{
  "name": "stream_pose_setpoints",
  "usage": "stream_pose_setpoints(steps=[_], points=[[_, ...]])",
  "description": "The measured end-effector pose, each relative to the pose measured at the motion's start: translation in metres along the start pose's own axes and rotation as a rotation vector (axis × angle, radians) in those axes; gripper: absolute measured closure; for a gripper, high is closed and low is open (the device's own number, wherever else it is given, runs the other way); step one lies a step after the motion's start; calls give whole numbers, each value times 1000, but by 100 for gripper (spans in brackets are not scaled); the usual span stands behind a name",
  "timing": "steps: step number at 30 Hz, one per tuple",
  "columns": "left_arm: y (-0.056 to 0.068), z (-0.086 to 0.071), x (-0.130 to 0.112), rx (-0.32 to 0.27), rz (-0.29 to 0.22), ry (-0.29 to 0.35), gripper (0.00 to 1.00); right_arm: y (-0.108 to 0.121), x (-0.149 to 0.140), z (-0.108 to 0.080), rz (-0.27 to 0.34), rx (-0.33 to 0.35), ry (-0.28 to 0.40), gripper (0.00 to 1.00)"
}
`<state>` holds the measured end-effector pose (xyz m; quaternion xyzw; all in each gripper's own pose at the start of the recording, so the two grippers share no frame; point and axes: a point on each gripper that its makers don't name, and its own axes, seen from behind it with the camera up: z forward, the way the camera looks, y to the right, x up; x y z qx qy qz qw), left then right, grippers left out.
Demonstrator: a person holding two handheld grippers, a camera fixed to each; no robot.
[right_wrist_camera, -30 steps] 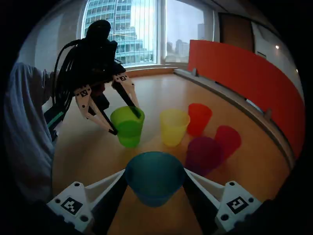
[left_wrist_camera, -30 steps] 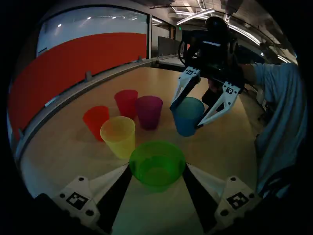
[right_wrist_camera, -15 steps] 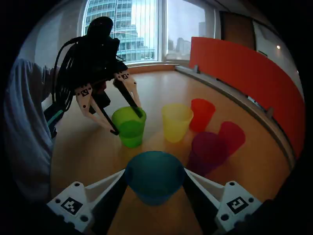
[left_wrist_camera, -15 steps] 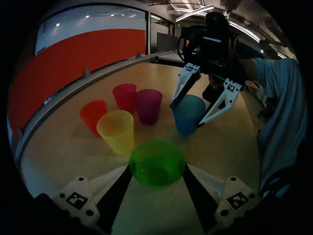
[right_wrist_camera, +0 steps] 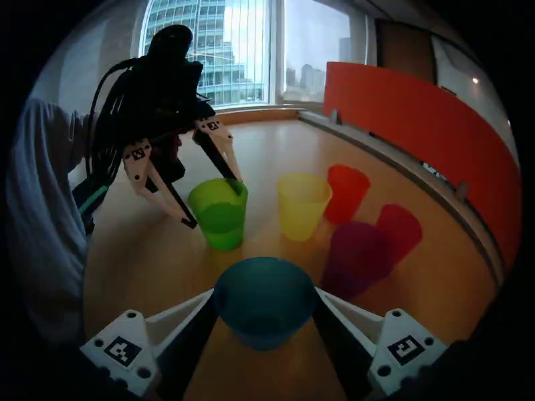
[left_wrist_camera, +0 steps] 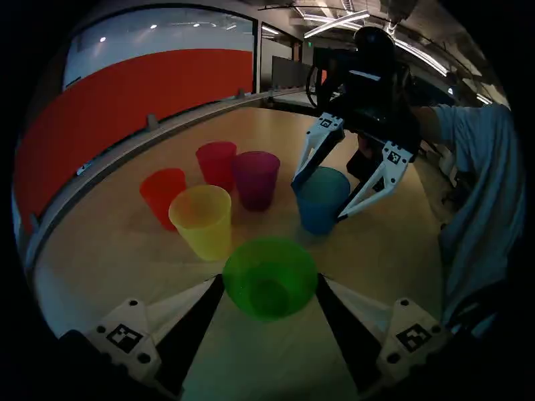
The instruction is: Pour water
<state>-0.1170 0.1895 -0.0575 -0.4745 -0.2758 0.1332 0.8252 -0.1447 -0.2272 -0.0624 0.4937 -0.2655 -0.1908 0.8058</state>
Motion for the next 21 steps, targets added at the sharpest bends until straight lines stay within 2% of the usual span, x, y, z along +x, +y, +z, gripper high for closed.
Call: stream_pose_setpoints(steps=[21], points=[[-3,-16,-16,34,-51,-11,1,2,-12,-9,0,-25,7,6]])
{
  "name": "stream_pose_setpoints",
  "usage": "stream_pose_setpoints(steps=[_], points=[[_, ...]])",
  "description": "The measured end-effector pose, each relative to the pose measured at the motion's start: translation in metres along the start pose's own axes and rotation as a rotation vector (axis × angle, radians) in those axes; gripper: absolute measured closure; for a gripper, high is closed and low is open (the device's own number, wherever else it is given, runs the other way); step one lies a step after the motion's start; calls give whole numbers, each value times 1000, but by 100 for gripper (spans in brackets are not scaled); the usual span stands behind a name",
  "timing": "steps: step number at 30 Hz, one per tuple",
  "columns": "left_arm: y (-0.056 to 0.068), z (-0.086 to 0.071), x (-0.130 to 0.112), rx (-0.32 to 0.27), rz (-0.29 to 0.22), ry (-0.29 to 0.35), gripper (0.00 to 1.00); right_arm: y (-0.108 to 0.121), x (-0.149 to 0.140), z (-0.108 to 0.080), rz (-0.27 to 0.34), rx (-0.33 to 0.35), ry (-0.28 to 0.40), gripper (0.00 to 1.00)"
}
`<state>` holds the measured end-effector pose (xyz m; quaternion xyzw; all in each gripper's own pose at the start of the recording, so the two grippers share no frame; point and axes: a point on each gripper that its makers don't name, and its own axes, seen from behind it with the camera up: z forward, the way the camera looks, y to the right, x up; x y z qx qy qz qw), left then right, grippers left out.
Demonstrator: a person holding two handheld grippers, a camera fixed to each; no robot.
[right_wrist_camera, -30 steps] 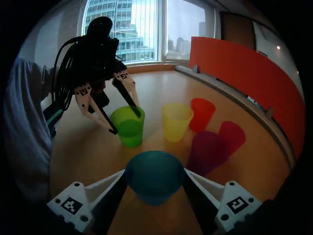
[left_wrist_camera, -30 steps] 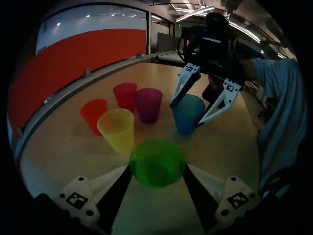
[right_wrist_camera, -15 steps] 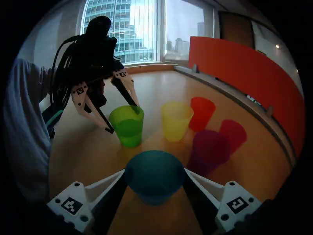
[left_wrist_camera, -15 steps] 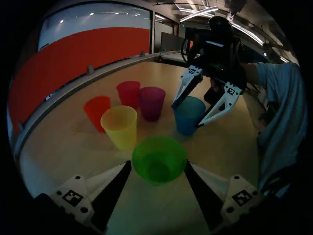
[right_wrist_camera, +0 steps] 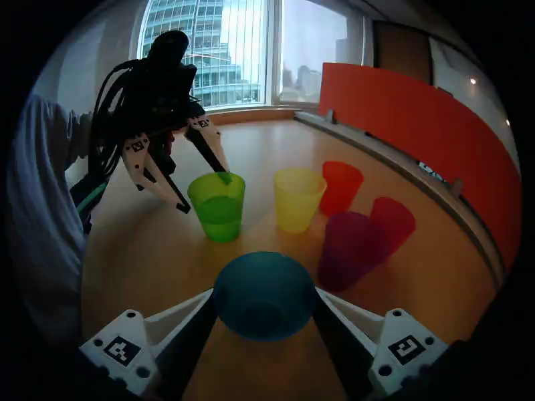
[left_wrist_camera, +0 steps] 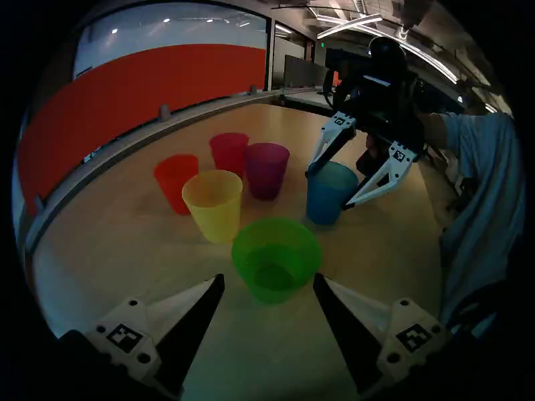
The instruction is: Pour water
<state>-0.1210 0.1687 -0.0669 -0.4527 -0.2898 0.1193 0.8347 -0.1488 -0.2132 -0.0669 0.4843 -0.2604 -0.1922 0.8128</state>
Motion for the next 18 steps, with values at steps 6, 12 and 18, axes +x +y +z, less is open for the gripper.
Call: stream_pose_setpoints(steps=[6,12,18], points=[[2,-1,-1,4,2,-1,1,1,-1,-2,13,-7,4,0],[0,-5,-4,15,-3,-4,1,0,-5,-7,27,-13,1,0],[-6,-15,-7,44,-18,5,1,2,-16,-21,30,-36,-6,0]])
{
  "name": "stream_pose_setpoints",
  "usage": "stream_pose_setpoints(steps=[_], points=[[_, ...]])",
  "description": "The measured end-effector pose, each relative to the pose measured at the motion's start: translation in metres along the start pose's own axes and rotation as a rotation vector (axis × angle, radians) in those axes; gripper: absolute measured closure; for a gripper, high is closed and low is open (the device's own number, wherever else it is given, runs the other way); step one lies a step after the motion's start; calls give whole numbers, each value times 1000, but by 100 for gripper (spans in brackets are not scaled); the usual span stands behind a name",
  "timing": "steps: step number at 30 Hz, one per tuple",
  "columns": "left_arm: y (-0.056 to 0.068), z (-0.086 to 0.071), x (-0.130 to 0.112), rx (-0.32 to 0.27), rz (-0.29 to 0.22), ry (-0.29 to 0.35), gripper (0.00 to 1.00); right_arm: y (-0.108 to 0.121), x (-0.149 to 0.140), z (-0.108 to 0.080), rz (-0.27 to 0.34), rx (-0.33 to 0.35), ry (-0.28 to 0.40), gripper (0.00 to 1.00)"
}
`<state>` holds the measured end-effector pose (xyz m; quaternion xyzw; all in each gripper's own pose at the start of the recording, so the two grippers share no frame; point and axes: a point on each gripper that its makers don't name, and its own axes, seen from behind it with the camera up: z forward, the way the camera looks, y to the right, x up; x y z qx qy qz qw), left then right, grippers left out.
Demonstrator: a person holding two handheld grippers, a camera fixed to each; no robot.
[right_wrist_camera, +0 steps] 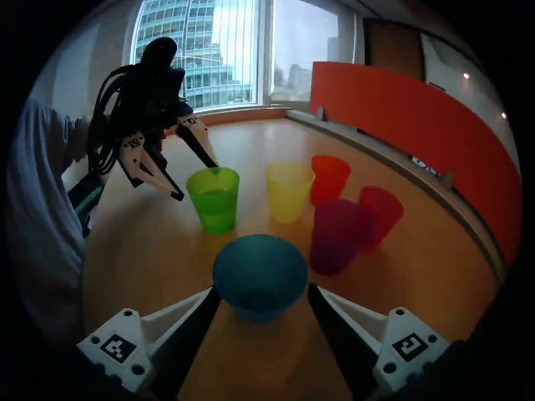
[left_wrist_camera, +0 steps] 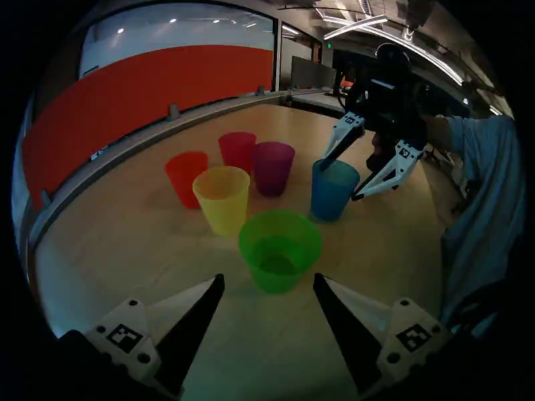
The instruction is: Pour water
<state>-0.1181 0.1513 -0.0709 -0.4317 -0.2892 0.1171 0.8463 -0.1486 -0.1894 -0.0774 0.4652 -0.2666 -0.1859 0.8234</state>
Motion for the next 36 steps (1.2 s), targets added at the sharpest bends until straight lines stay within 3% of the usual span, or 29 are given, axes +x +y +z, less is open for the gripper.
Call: stream_pose_setpoints(steps=[8,18,27,36], points=[[-6,-14,-4,44,-30,21,1,5,-19,-22,19,-50,-9,0],[-21,-36,-1,131,-82,87,1,13,-24,-47,63,-127,27,0],[-44,-60,3,255,-122,163,1,23,-14,-69,103,-222,111,0],[-64,-77,7,372,-159,247,1,49,3,-93,196,-371,231,0]])
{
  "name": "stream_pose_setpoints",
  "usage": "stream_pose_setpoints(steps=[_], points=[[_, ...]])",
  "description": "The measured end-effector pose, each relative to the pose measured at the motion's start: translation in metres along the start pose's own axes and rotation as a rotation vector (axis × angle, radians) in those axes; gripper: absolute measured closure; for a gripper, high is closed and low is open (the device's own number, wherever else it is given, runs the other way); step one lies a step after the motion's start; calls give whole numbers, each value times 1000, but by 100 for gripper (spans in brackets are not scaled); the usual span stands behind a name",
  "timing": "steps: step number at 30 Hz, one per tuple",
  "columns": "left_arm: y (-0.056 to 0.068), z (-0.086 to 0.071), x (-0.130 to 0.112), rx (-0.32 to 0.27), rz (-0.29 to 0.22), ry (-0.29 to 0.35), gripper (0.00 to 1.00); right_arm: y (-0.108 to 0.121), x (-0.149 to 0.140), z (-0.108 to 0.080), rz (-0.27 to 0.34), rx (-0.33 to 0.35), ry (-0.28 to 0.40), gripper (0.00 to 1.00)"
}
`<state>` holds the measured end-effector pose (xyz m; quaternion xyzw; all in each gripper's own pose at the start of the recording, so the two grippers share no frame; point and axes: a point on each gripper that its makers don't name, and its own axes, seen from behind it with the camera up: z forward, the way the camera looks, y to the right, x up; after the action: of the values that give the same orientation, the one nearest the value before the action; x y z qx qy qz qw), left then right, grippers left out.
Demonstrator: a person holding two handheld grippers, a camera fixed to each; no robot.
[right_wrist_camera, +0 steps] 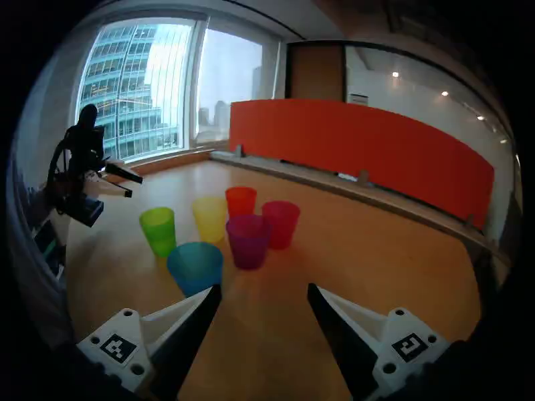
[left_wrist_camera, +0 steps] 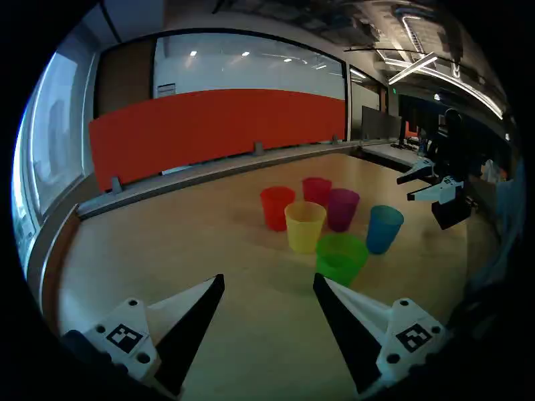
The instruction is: Pour water
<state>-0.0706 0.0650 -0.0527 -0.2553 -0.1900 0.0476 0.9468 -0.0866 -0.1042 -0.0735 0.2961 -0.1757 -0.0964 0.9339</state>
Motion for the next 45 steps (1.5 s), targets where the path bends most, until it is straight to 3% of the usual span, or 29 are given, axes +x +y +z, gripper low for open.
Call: stream_pose_setpoints(steps=[5,14,23,29,38,45], points=[[-15,-7,16,75,-16,68,1,25,21,-5,50,-104,82,0],[-42,-23,46,226,-27,202,1,72,59,-22,74,-326,232,0],[-57,-39,73,344,-45,316,1,109,89,-51,104,-515,372,0],[-67,-51,88,412,-61,390,1,127,97,-68,160,-618,443,0],[-78,-63,103,469,-82,462,1,130,108,-75,191,-676,499,0],[-80,-61,103,476,-95,474,1,126,109,-70,188,-683,497,0]])
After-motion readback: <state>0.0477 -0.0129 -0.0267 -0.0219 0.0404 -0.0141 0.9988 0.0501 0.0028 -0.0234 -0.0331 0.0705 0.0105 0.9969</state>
